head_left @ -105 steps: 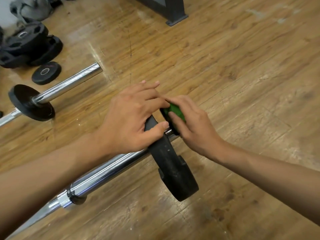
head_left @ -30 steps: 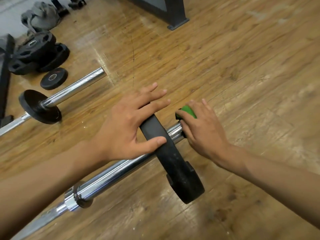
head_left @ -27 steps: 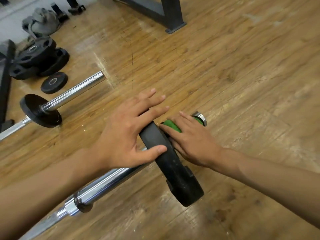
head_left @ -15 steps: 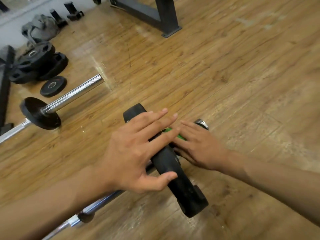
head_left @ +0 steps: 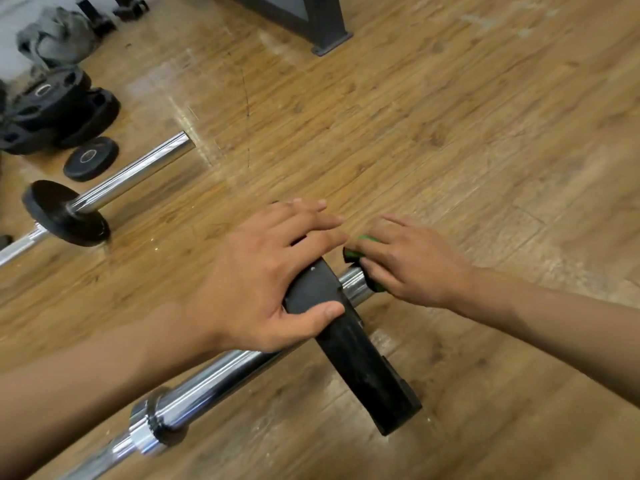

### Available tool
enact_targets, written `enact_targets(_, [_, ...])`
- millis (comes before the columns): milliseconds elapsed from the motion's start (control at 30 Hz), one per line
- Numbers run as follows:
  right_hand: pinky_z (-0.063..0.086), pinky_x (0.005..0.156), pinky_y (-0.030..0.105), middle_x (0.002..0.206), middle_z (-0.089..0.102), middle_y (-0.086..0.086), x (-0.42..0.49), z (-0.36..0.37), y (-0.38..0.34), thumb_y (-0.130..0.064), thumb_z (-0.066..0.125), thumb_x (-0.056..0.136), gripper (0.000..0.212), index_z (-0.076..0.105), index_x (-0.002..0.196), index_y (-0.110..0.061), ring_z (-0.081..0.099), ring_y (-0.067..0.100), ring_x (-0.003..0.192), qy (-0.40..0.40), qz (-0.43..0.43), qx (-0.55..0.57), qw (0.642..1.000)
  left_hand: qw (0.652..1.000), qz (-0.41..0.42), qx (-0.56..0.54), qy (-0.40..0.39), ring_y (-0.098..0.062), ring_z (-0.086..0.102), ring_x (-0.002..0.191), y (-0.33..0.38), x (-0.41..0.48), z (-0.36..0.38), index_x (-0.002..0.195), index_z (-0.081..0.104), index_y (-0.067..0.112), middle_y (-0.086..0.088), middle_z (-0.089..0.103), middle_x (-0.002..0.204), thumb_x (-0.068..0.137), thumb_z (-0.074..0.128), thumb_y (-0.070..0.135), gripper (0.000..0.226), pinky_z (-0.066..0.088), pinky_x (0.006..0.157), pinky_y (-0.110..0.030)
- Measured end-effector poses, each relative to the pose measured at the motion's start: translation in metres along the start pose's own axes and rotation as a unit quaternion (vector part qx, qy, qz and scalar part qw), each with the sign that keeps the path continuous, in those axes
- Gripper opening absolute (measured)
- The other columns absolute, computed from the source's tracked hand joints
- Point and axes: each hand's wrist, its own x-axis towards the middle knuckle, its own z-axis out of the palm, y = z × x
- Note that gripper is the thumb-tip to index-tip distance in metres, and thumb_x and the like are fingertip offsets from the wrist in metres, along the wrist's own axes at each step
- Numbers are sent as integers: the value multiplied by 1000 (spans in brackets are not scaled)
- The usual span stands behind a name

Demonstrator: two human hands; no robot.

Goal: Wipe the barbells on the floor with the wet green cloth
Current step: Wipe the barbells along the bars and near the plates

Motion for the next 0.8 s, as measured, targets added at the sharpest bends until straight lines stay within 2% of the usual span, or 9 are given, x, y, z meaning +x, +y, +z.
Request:
enact_targets(67, [51,82,46,98,68,6,0,-9,-1,-48,25,97,56,70,114,-20,66,35,95,-16,98,37,994,1000,8,14,12,-31,57,136,14,0,4,127,71,6,-10,69,132,95,45,62,70,44,111,-52])
enact_targets(100, [51,79,47,97,67,7,-3,-7,-7,-47,26,96,55,70,112,-19,65,36,94,-2,109,34,993,1000,16,22,15,-30,58,136,22,-1,6,126,72,7,-10,69,132,93,47,61,68,44,111,-51])
enact_targets(267, [52,88,46,127,65,14,-39,-1,-17,-42,33,109,50,60,138,-12,63,34,105,47,-60,41,996,988,130,10,-81,-32,55,139,17,2,-6,144,60,6,-17,56,150,101,34,63,77,42,115,-46])
enact_targets(333, [52,84,43,124,65,12,-42,-7,6,-42,41,108,47,59,140,-14,61,30,101,18,-111,24,993,986,118,-16,-121,-34,52,140,3,9,-12,151,51,6,-19,48,156,100,28,71,86,41,115,-44])
enact_targets(400, [54,74,43,108,68,9,-45,-11,15,-43,42,105,44,65,132,-16,65,33,91,2,-73,35,997,986,108,-33,-124,-35,51,140,2,10,-9,151,50,5,-20,48,156,99,28,74,90,44,111,-49])
enact_targets(467, [53,69,45,95,67,9,-49,-8,-2,-43,39,101,44,71,116,-17,66,39,82,39,18,55,998,987,114,-44,-107,-36,55,137,11,7,-3,145,57,4,-19,53,151,98,32,72,87,47,104,-52])
enact_targets(533, [51,76,47,102,67,13,-53,-1,-33,-43,34,100,46,70,112,-15,65,41,84,44,64,20,997,988,123,-53,-82,-36,61,129,25,5,1,137,64,4,-17,59,145,97,33,70,84,50,97,-52])
enact_targets(700, [51,77,44,125,65,15,-70,-5,-25,-42,42,107,39,51,138,-20,66,36,93,17,-99,23,995,987,146,-30,-57,-39,69,114,38,-1,5,123,71,-1,-19,71,122,95,34,74,89,54,89,-52])
enact_targets(800, [54,74,43,118,68,12,-79,-9,10,-45,41,107,47,64,137,-16,68,36,94,33,-66,27,997,989,128,-25,-64,-38,70,108,39,-1,6,108,73,-1,-16,71,108,92,34,78,90,55,85,-53])
